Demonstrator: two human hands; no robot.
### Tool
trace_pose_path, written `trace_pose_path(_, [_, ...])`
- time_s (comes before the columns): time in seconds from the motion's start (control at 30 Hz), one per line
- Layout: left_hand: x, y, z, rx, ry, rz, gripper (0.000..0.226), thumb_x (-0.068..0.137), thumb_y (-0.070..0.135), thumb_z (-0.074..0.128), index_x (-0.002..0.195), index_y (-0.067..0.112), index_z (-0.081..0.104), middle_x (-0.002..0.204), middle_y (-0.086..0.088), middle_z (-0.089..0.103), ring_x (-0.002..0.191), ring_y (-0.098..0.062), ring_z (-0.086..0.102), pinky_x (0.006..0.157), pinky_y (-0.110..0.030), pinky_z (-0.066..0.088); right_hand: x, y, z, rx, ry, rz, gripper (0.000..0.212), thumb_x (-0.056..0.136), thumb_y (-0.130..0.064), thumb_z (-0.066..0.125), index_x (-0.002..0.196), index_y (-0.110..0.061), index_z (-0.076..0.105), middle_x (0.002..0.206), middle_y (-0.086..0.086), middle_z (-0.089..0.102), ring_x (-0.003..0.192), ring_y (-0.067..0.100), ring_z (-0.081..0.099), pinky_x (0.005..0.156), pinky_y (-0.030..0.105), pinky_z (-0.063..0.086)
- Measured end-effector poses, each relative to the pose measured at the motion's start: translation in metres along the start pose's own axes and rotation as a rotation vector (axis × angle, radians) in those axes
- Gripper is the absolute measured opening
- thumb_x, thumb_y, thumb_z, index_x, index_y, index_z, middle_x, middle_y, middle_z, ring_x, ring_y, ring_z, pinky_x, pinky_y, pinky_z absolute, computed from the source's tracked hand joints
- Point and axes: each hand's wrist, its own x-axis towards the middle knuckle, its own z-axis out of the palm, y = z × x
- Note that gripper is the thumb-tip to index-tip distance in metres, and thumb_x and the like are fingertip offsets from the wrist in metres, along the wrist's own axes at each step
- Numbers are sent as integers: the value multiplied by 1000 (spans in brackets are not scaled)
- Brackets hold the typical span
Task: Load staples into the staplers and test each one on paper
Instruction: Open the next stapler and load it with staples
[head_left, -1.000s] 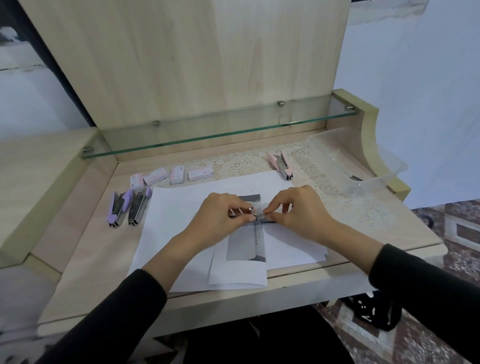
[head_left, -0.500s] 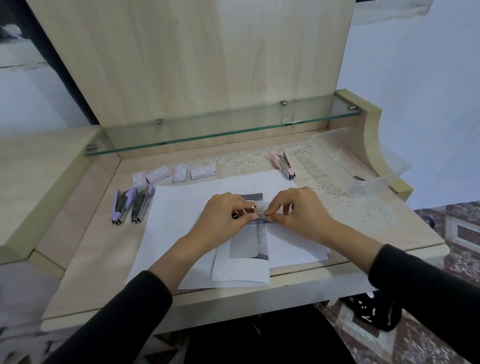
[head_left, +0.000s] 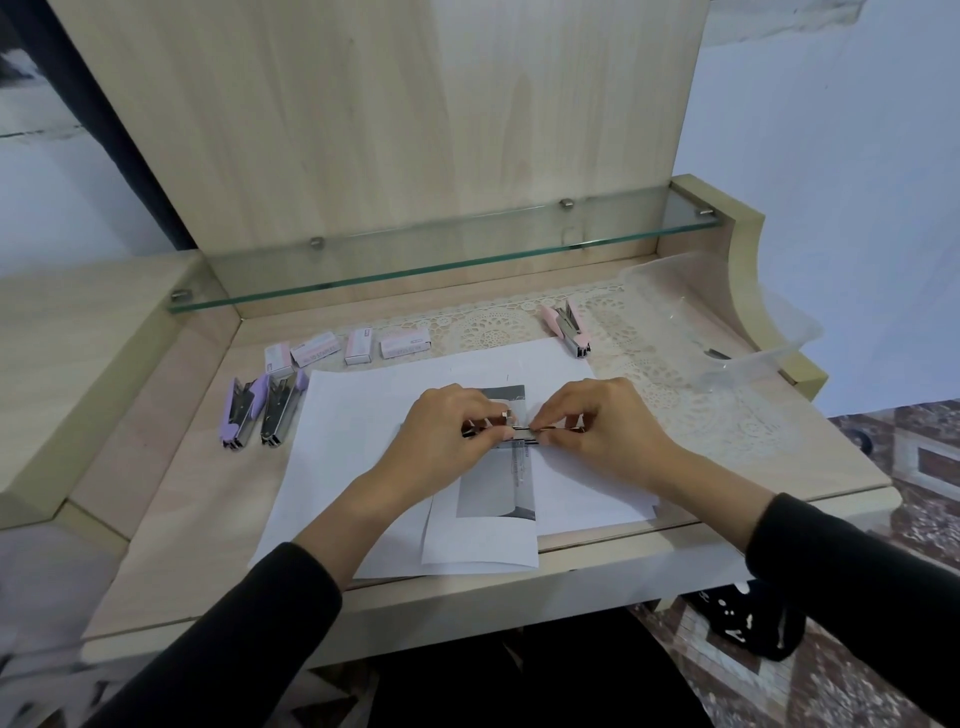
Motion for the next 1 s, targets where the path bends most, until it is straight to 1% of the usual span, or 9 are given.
trace_pose_path(0.07, [1,-1,0,-1,-10,-8,12,82,17,67,91,12,73,82,-6,69,75,-21,58,72,-37,48,1,1,-5,-10,-3,43,18,68,-4,76,83,-14,75,79,-7,67,55,1,53,58,7,40])
trace_pose_path(0.17, [1,-1,1,4,-16,-13,13,82,16,66,92,12,73,83,-5,68,75,-20,58,73,-37,49,1,4,-10,-92,-19,-21,22,68,-3,76,86,-17,75,81,-3,69,54,-1,51,59,5,39])
trace_pose_path(0.2, [1,-1,1,13,-18,-10,13,83,16,65,93,12,73,83,-5,68,76,-20,58,73,-38,49,0,5,-10,-129,-35,-58,24,69,-4,75,87,-19,75,81,-1,70,56,5,52,59,6,38])
trace_pose_path(0.27, [1,-1,1,31,-23,-2,13,83,16,65,93,12,72,84,-5,68,77,-20,57,73,-38,48,-3,5,-9,-201,-75,-110,27,71,-7,72,92,-25,74,80,0,68,64,12,50,59,18,37])
trace_pose_path(0.37, [1,0,0,46,-23,10,12,83,16,65,91,12,72,84,-5,68,77,-21,57,73,-39,48,-5,5,-6,-283,-118,-140,29,74,-15,72,97,-32,72,85,0,62,73,11,42,58,21,33])
trace_pose_path(0.5, [0,1,0,48,-22,11,11,83,16,64,89,12,72,83,-5,68,76,-21,57,72,-40,48,-3,5,-9,-245,-89,-89,21,75,-17,73,91,-31,74,87,-1,62,74,9,43,61,25,37])
trace_pose_path(0.67, [0,0,0,55,-25,6,13,84,16,63,92,12,72,84,-4,68,76,-20,57,72,-37,48,-8,11,-21,-215,-75,-38,16,75,-13,72,86,-24,76,89,0,65,73,7,47,61,7,28])
trace_pose_path(0.83, [1,0,1,55,-30,1,14,85,16,63,94,12,72,85,-4,68,76,-19,57,72,-33,47,-11,13,-30,-160,-52,8,14,72,-6,73,79,-18,75,88,-1,66,67,14,56,59,6,37])
trace_pose_path(1.0, [0,1,1,45,-23,-12,14,84,16,63,93,12,72,86,-4,68,77,-19,57,73,-34,48,-12,9,-28,-164,-53,12,20,72,-9,74,91,-17,73,86,-3,64,61,-3,49,59,4,35])
